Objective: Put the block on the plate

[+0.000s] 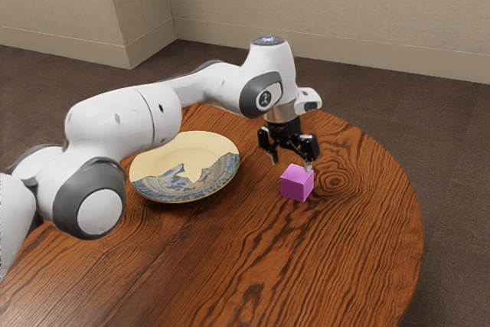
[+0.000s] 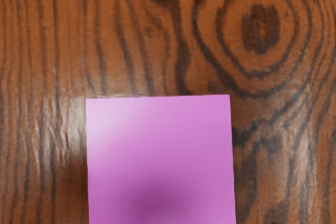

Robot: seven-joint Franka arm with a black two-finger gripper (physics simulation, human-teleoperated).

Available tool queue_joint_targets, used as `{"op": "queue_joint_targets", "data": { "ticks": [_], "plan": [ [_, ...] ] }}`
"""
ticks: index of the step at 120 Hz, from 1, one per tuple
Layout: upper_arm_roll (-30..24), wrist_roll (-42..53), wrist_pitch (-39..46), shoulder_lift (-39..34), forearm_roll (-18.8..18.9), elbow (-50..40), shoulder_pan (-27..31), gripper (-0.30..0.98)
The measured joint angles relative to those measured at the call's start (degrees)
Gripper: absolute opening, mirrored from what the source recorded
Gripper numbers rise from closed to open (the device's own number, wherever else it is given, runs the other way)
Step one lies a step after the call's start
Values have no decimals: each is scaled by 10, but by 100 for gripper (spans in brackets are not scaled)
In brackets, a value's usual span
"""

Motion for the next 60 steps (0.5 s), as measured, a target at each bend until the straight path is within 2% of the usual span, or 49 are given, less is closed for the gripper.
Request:
{"op": "queue_joint_targets", "data": {
  "ticks": [60],
  "plan": [
    [-5,-6,32,54,-1,29,1,69]
  ]
}}
